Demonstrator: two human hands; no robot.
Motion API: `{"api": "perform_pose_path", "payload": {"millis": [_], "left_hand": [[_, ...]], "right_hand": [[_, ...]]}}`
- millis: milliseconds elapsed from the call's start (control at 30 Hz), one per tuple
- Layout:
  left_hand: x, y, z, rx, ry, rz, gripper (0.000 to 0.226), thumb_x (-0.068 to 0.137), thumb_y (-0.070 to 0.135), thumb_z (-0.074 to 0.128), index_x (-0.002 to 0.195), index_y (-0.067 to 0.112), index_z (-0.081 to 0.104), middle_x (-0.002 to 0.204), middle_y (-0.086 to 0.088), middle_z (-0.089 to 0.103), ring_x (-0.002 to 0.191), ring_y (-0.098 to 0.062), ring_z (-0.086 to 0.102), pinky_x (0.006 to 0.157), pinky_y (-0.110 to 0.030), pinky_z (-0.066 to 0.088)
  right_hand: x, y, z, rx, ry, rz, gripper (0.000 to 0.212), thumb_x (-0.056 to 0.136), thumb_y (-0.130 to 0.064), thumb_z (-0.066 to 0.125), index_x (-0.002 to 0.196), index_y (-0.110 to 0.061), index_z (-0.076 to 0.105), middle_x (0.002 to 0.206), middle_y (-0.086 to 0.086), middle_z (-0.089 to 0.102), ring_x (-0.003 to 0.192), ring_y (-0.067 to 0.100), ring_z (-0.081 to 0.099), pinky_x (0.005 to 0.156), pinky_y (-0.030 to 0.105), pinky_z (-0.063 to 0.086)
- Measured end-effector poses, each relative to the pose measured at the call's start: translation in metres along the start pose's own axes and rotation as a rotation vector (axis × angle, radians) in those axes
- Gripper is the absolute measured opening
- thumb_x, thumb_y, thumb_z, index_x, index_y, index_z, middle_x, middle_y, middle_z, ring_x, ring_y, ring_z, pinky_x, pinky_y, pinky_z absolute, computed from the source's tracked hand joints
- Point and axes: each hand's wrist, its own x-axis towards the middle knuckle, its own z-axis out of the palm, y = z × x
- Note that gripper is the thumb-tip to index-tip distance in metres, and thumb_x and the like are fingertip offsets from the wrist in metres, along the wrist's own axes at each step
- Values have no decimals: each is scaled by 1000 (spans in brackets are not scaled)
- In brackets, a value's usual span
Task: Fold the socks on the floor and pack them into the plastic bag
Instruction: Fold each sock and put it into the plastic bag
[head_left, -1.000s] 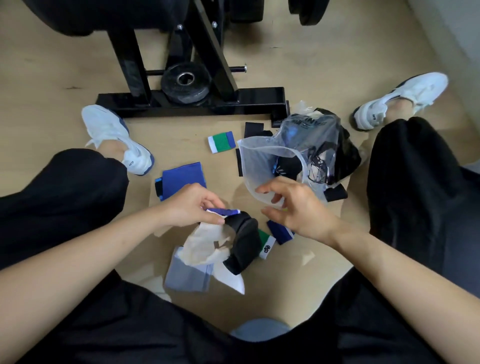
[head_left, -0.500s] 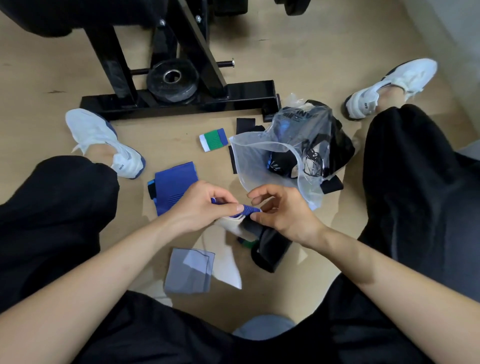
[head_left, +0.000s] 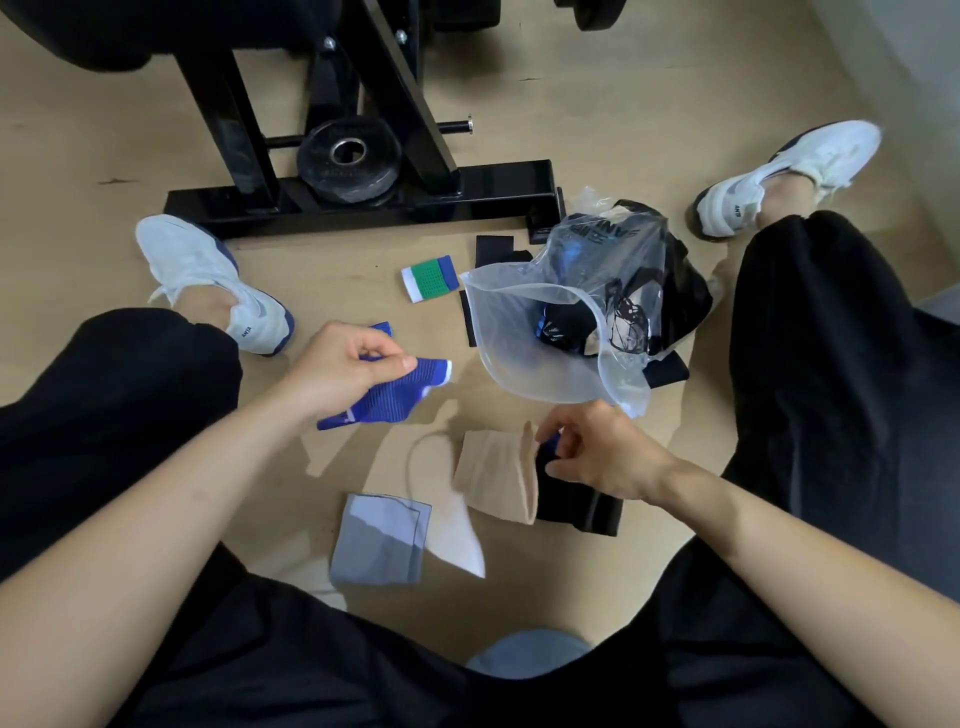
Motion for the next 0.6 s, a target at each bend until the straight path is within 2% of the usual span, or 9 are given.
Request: {"api": "perform_pose_path", "payload": {"millis": [67, 133, 200, 267, 300, 367, 433, 500, 600], "left_hand": [[-4, 4, -4, -1, -76, 1, 10, 89, 27, 75, 86, 18, 79, 91, 2, 77, 87, -8, 68, 83, -26, 49], [-10, 13, 1, -59, -142, 11, 10, 90, 25, 74, 87, 18, 79, 89, 5, 77, 85, -1, 68, 80, -18, 48], [-15, 21, 10, -127, -234, 19, 10, 92, 23, 72, 87, 18, 78, 85, 5, 77, 81, -1, 69, 78, -17, 48], [-18, 27, 18, -171, -315, 32, 10, 93, 23, 70, 89, 19, 78, 82, 5, 76, 80, -3, 69, 77, -19, 48], [-19, 29, 21, -192, -345, 43, 10, 94, 23, 69, 90, 19, 78, 80, 6, 75, 79, -4, 68, 78, -20, 47], [-20, 31, 26, -239, -379, 58, 11, 94, 24, 68, 91, 22, 78, 84, 3, 75, 83, -7, 68, 82, -25, 48], [-20, 32, 28, -260, -385, 56, 10, 94, 24, 68, 96, 24, 78, 93, 0, 76, 89, -11, 69, 84, -28, 50], [-19, 30, 28, -233, -381, 48, 11, 93, 23, 70, 101, 21, 76, 96, -1, 77, 91, -12, 71, 82, -28, 51], [-19, 28, 30, -195, -357, 32, 16, 90, 21, 74, 105, 14, 74, 96, -3, 78, 88, -11, 73, 79, -29, 55]], "right_hand": [[0, -2, -1, 9, 62, -72, 30, 75, -16, 83, 100, -25, 69, 83, -12, 65, 74, 5, 60, 74, 23, 53], [1, -11, -2, 168, 139, -147, 32, 76, -20, 85, 101, -28, 67, 92, -15, 65, 85, 6, 62, 79, 21, 51], [1, -22, -2, 342, 179, -201, 40, 76, -22, 86, 110, -29, 64, 106, -13, 66, 93, 6, 63, 84, 17, 50], [1, -31, -1, 489, 157, -236, 47, 78, -22, 85, 120, -23, 64, 118, -7, 66, 103, 10, 64, 89, 21, 51], [2, -34, 0, 562, 140, -255, 45, 79, -19, 83, 120, -19, 64, 117, -3, 67, 103, 14, 66, 89, 25, 53], [3, -36, 2, 729, 109, -277, 25, 84, -9, 77, 106, -9, 67, 101, 5, 71, 90, 20, 68, 80, 30, 56], [3, -37, 1, 836, 120, -255, 7, 88, -1, 70, 93, -1, 65, 87, 12, 69, 79, 21, 65, 71, 28, 56], [3, -38, -1, 853, 188, -205, 6, 90, 1, 67, 88, 2, 62, 83, 18, 64, 72, 18, 61, 63, 23, 51], [3, -37, -8, 844, 290, -171, 8, 90, 2, 67, 85, -1, 62, 83, 20, 65, 66, 10, 63, 57, 16, 48]]}}
